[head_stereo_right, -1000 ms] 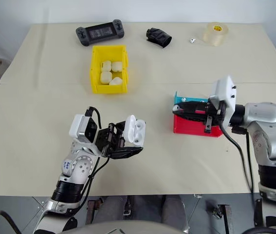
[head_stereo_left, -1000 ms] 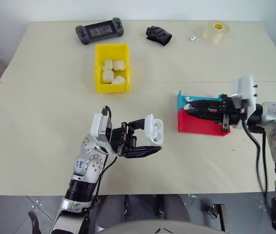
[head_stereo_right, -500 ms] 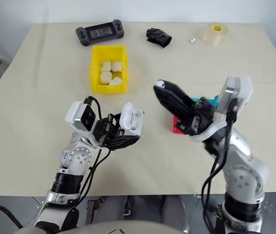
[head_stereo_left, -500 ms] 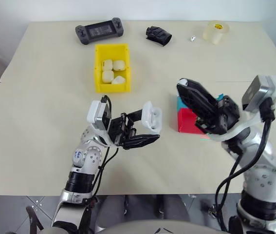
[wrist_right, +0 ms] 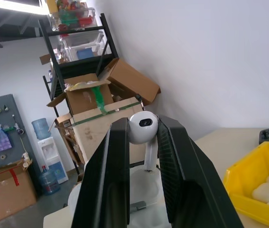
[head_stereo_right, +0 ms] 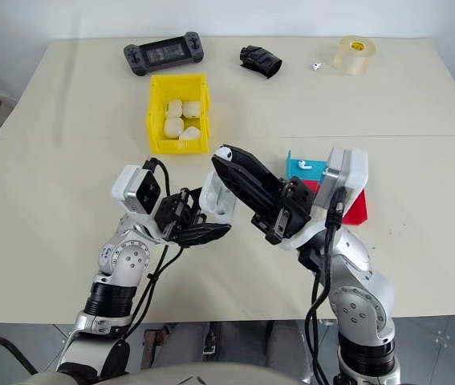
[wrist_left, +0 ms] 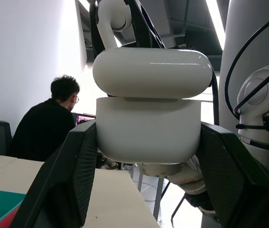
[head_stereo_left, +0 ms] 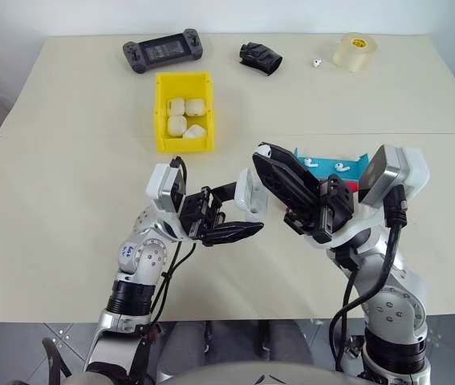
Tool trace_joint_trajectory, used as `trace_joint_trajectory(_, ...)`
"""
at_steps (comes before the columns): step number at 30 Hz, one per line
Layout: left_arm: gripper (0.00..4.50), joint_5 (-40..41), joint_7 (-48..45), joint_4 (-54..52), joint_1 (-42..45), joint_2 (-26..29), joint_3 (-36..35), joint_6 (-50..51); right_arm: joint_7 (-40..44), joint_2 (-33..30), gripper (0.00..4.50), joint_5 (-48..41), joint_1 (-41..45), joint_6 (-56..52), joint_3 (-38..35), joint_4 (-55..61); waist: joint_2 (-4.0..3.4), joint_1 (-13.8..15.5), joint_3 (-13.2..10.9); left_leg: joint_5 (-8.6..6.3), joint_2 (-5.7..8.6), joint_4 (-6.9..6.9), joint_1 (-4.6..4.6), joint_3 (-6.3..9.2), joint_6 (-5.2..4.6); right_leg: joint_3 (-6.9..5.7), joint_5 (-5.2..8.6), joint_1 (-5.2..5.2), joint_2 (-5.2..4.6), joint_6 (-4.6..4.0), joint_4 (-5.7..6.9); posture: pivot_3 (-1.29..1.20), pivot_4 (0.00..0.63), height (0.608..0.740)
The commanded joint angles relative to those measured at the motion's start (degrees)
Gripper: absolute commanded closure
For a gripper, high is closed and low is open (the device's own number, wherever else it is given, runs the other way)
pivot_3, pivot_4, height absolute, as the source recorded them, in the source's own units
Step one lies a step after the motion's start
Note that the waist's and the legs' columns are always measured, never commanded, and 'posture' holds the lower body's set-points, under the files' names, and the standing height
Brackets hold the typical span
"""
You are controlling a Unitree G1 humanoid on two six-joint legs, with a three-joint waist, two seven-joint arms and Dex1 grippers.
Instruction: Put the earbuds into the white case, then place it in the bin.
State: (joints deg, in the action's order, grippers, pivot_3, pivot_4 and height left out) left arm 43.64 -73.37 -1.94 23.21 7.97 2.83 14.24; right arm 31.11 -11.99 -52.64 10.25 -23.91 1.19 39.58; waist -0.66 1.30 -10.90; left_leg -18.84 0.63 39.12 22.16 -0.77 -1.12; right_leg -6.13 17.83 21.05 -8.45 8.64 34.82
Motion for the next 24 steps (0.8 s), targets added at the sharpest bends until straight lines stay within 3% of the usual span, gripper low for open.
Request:
trace_joint_trajectory(1, 1.72, 1.19, -0.01, -1.98, 0.89, -0.07, -0.43, -0.07, 1.84, 0.35, 3.95, 1.93, -1.29, 2.71, 1.27, -0.46, 0.00, -0.02, 0.00, 0.00, 0.00, 0.00, 0.00, -0.01, 0.00, 0.00, 0.00, 0.00, 0.00, 0.00, 0.00, 0.00, 0.150, 0.740)
trace_joint_trajectory(24, 1.72, 1.17, 1.58, -2.26, 1.18, -0.79, -1.66, -0.83, 5.69, -2.76, 3.95, 5.05, -6.45, 6.19, 2.51, -4.15, 0.00, -0.02, 0.00, 0.00, 0.01, -0.01, 0.00, -0.04, 0.00, 0.03, 0.00, 0.04, 0.00, 0.00, 0.01, 0.00, 0.150, 0.740)
